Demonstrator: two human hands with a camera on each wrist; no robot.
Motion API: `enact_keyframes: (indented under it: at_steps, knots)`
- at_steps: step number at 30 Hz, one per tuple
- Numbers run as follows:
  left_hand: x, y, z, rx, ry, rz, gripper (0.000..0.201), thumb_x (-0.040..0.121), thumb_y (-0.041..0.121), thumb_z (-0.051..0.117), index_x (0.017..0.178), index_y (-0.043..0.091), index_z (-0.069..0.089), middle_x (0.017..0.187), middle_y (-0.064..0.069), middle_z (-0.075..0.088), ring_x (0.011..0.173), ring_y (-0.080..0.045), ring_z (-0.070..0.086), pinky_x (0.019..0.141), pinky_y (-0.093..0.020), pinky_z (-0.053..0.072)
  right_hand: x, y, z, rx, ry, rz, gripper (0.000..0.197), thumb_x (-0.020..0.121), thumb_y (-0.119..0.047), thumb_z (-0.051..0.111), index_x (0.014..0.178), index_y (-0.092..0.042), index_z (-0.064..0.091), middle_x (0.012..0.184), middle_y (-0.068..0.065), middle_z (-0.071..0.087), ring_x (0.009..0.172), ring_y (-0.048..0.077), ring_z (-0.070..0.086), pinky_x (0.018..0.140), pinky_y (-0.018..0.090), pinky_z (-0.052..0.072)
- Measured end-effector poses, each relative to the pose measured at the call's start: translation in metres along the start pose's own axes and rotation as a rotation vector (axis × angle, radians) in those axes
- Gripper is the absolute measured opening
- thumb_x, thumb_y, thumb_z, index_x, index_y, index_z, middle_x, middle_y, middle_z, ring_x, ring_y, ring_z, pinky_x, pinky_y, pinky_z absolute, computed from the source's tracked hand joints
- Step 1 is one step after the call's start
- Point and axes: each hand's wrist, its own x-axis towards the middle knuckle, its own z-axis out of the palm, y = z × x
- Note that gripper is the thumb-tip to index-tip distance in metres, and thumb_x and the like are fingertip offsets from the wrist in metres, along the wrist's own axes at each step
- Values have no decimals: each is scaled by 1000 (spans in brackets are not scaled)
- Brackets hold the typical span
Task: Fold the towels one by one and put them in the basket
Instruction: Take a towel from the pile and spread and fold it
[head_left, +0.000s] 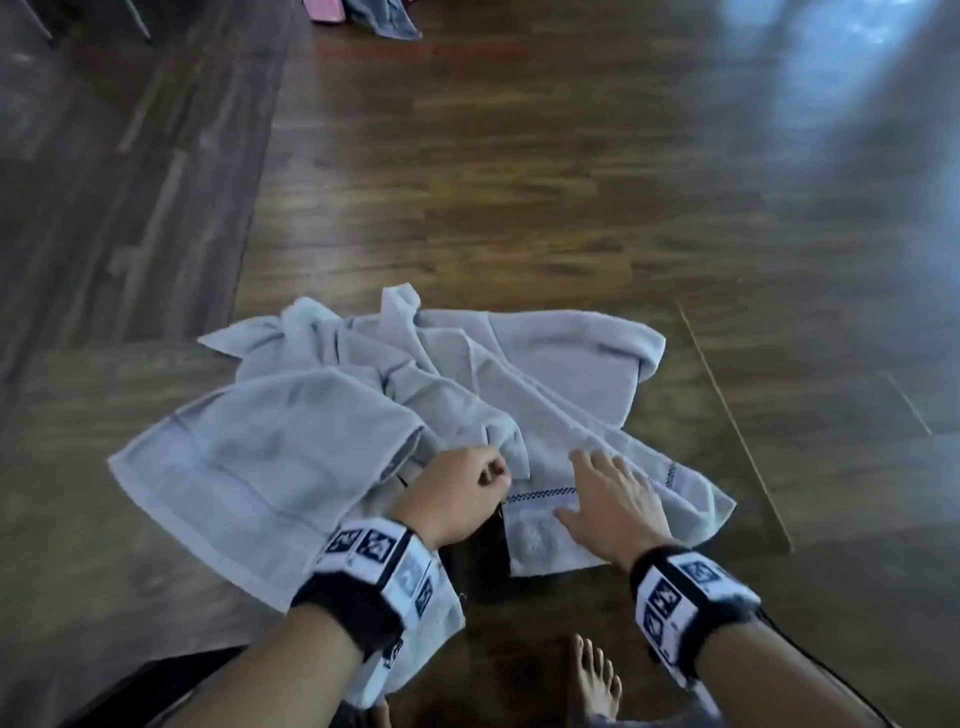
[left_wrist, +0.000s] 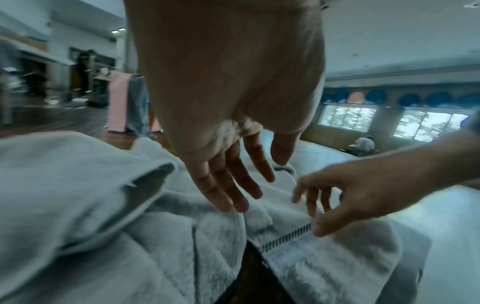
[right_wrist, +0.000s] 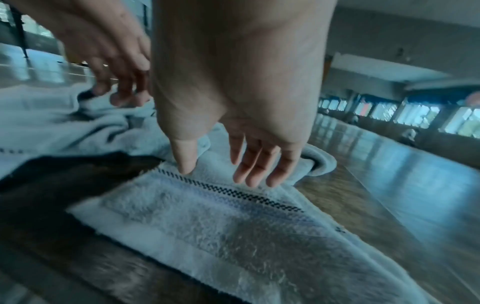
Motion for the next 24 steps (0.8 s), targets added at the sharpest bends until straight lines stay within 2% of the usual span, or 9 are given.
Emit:
enact_keyframes:
  at_steps: [3,6,10,12,15,17,19,21,24]
  knots:
    - [25,-10,27,119,-35,85,17,94,32,57,101,21,68,96,4,69,91,-18,65,80,-28,50,17,4,21,-60,142,-16,41,91,-43,63,126,-26,48,131,1,55,124,27,54,101,40,41]
    - [37,-16,37,217,-104,91,16,94,36,59,103,25,66,96,3,62,86,-16,57,69,-23,39,23,6,16,13,211,13,7,93,-29,56,100,-30,57,110,-2,64,105,28,63,79,36,41]
    - [34,-14,35,326,-125,109,18,93,43,58,89,25,58,105,-3,65,91,-18,54,76,-28,35,12,3,-11,134,262,62,6,92,-31,46,93,-26,47,96,3,57,82,32,53,66,37,37]
    - [20,-8,40,318,-74,132,25,93,50,56,91,25,59,108,-2,64,92,-19,53,82,-31,39,-3,-2,-28,314,327,54,10,95,-32,44,99,-23,41,95,4,50,85,33,53,65,36,38]
    - [-11,5,47,139,82,182,50,86,54,65,120,17,60,116,1,65,107,-20,61,97,-37,47,-39,-18,-57,733,519,-29,18,105,-19,39,103,-4,49,97,13,52,88,26,53,72,42,44]
    - [-30,21,40,21,245,229,59,82,52,71,127,18,56,117,1,66,106,-18,62,92,-30,48,-57,-30,-87,1167,510,-142,24,108,-11,34,97,3,51,88,18,54,79,26,56,70,47,51]
    - [-42,34,29,-134,342,272,43,86,45,70,119,19,61,105,2,69,91,-13,64,81,-29,49,-72,-35,-108,1415,410,-246,24,108,-8,32,95,1,49,88,21,59,74,32,62,70,46,56]
    - [-60,48,15,-321,388,363,19,91,36,65,87,17,65,75,3,67,64,-10,60,62,-31,48,-87,-39,-129,1399,485,-308,29,105,-10,34,106,9,54,102,25,68,86,38,69,78,50,60]
    - [-78,63,-14,-468,540,390,29,93,35,61,72,14,63,62,3,60,54,-8,54,54,-26,43,-99,-39,-150,1416,649,-387,23,106,-18,39,102,-2,54,95,13,68,80,24,70,70,38,59]
